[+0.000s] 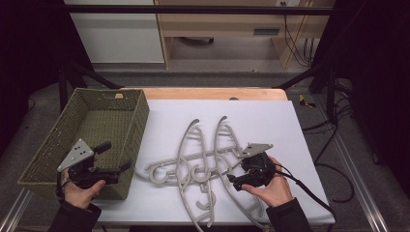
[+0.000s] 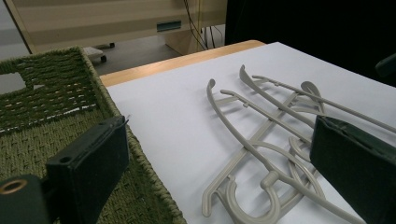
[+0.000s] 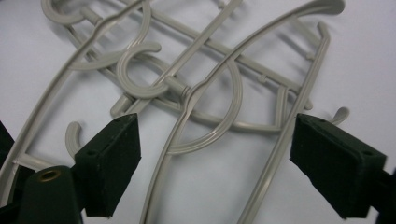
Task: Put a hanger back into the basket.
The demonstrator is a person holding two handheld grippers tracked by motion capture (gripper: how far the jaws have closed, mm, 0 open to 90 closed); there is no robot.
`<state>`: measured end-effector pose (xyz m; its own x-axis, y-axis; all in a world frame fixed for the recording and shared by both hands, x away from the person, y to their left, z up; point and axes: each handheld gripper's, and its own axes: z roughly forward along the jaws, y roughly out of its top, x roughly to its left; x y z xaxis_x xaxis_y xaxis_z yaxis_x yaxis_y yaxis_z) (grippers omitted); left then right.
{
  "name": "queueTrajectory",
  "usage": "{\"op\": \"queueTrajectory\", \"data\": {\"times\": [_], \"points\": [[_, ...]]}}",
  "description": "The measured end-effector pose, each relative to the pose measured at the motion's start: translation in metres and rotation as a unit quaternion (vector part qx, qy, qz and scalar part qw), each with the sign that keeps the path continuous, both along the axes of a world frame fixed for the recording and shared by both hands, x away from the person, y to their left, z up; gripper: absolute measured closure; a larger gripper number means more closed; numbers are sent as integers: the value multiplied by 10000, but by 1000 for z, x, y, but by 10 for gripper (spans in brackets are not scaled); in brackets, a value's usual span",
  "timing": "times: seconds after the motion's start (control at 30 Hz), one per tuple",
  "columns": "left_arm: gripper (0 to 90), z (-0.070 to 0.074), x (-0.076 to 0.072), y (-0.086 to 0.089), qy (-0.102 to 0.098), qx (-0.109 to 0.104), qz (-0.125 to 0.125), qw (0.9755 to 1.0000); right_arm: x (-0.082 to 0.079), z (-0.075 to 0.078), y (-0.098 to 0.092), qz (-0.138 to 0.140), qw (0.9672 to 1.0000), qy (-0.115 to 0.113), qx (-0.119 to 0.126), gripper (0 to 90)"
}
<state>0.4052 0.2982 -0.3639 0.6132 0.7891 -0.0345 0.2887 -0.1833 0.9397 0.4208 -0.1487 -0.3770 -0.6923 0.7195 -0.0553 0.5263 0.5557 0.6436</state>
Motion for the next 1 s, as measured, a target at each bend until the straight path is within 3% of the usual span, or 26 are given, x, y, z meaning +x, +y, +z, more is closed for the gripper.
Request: {"op": "queueTrajectory", "data": {"times": [0.2, 0.4, 0.63, 0.67, 1.0], "points": [[45, 0, 0, -1, 9, 22, -11, 10000, 6, -17, 17, 21, 9990, 382, -212, 273], [45, 0, 0, -1, 7, 37, -20, 10000, 13, -27, 30, 88, 9977, 571, -358, 347], [46, -1, 0, -1, 11, 58, -32, 10000, 22, -39, 44, 117, 9948, 878, -507, 477], [46, -1, 0, -1, 10, 58, -33, 10000, 25, -43, 47, 90, 9932, 1022, -559, 505], [47, -1, 0, -2, 19, 57, -41, 10000, 37, -59, 55, -45, 9890, 1285, -729, 611]]}}
